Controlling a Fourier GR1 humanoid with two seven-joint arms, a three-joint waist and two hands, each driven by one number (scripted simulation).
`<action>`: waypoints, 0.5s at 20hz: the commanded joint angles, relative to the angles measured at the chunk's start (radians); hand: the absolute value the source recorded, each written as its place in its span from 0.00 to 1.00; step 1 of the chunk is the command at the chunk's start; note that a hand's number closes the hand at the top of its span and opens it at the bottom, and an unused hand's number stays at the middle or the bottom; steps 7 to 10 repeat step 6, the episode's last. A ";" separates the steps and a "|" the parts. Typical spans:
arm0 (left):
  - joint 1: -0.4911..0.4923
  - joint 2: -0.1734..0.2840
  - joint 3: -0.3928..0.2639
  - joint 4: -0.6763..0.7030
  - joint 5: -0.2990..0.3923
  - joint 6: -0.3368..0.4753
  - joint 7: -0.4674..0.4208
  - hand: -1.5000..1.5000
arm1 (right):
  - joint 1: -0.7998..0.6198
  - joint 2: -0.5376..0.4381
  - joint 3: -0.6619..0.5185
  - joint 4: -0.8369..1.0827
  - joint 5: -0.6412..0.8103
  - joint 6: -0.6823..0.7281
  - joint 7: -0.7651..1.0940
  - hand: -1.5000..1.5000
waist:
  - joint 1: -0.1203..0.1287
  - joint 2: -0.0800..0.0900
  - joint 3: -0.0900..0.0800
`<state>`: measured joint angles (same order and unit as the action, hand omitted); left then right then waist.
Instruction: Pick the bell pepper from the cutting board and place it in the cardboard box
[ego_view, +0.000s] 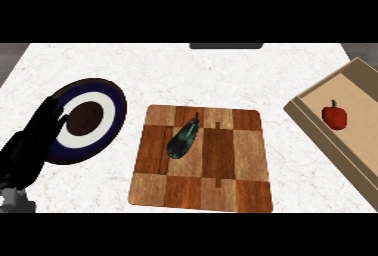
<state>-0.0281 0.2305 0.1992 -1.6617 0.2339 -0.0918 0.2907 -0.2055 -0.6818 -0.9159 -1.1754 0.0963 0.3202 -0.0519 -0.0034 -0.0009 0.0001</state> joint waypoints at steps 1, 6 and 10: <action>0.029 -0.001 0.001 -0.067 0.017 -0.012 0.035 0.50 | 0.068 -0.053 -0.049 0.126 -0.045 0.055 -0.127 0.00 | 0.004 0.000 0.001; -0.025 -0.044 -0.021 0.044 -0.045 0.021 -0.027 0.50 | 0.081 -0.111 -0.011 0.233 -0.025 0.056 -0.223 0.00 | 0.002 0.002 0.000; -0.025 -0.044 -0.021 0.044 -0.045 0.021 -0.027 0.50 | 0.081 -0.111 -0.011 0.233 -0.025 0.056 -0.223 0.00 | 0.002 0.002 0.000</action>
